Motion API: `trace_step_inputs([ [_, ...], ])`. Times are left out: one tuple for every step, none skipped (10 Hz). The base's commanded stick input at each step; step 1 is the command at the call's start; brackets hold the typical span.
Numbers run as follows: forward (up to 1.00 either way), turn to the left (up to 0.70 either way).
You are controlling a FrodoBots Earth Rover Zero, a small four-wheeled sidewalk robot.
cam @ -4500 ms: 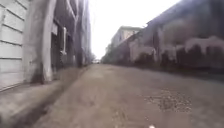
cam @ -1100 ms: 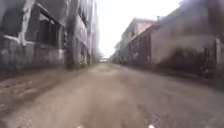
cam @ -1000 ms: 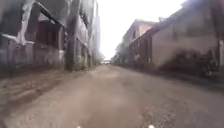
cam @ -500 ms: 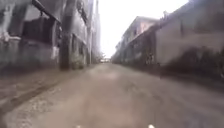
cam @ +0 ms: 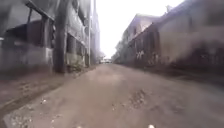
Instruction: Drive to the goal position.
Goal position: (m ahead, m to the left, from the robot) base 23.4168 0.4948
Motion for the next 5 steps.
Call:
trace_step_inputs([
  [1.0,0.0],
  [1.0,0.0],
  [1.0,0.0],
  [1.0,0.0],
  [1.0,0.0],
])
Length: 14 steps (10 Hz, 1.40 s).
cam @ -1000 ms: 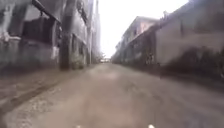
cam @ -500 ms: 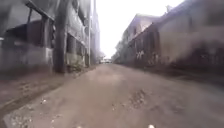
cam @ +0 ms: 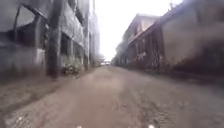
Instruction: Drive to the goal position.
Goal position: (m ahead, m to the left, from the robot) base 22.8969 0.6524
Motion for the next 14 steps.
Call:
trace_step_inputs([
  [1.0,0.0],
  [1.0,0.0],
  [1.0,0.0],
  [1.0,0.0],
  [1.0,0.0],
  [1.0,0.0],
  [1.0,0.0],
  [1.0,0.0],
  [1.0,0.0],
  [1.0,0.0],
  [1.0,0.0],
  [1.0,0.0],
  [1.0,0.0],
  [1.0,0.0],
])
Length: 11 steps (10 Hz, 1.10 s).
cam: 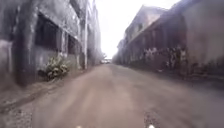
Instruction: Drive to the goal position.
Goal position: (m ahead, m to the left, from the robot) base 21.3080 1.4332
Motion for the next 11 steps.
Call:
trace_step_inputs([
  [1.0,0.0],
  [1.0,0.0],
  [1.0,0.0],
  [1.0,0.0],
  [1.0,0.0],
  [1.0,0.0],
  [1.0,0.0],
  [1.0,0.0],
  [1.0,0.0],
  [1.0,0.0],
  [1.0,0.0],
])
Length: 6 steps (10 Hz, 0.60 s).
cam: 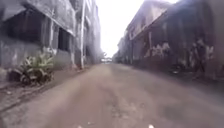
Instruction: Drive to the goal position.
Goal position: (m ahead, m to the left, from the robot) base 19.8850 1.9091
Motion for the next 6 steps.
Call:
trace_step_inputs([
  [1.0,0.0],
  [1.0,0.0],
  [1.0,0.0],
  [1.0,0.0],
  [1.0,0.0],
  [1.0,0.0],
])
